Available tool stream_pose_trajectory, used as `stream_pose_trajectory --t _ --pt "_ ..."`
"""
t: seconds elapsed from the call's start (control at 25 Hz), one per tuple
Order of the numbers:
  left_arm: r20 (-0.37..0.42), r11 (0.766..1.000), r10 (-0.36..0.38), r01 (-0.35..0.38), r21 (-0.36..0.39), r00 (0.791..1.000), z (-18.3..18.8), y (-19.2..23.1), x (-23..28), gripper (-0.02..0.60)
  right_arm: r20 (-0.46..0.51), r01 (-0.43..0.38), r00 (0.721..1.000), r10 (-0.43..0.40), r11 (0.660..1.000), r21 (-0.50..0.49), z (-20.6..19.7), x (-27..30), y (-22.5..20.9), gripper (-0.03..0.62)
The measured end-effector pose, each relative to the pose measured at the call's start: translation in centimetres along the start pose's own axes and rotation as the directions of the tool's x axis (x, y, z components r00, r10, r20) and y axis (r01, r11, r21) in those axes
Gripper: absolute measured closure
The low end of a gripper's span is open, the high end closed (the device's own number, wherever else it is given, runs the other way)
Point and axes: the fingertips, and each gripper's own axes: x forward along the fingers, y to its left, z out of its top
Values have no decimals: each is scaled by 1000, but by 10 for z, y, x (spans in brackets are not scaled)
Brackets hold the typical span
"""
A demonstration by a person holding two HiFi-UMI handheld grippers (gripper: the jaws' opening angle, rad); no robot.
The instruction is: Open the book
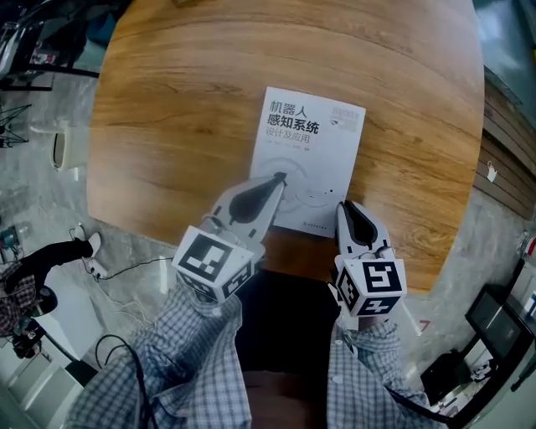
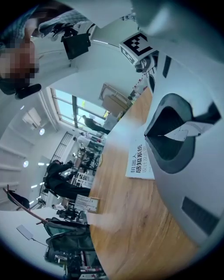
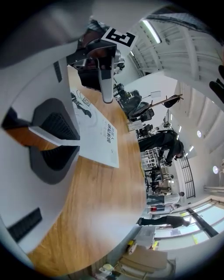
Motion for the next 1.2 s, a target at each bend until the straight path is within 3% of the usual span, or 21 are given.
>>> stream_pose_trajectory --t 0.16,0.28,0.4,0.56,0.84,1.04,1.2 --pt "-43 1000 -2 1 -10 999 -15 0 9 574 -42 -12 999 14 998 55 -9 5 -7 563" --pt "-77 1000 6 -6 -1 997 -22 2 15 574 -50 -106 992 117 979 174 -12 8 -3 488" --pt "-105 1000 -3 3 3 994 -28 1 19 574 -50 -150 984 172 945 291 -13 13 -4 488" --pt "-149 1000 -17 19 13 989 -39 -5 25 574 -97 -124 982 162 941 316 -20 17 -10 490" --pt "-200 995 -49 66 79 979 -48 -18 35 574 -93 -159 971 220 886 436 -21 18 -12 550" --pt "-213 993 -48 70 98 976 -49 -21 36 574 -29 -243 955 294 837 490 -10 8 -7 562" --pt "-232 987 -54 87 133 971 -53 -26 38 574 77 -349 928 365 773 530 3 -1 0 565"
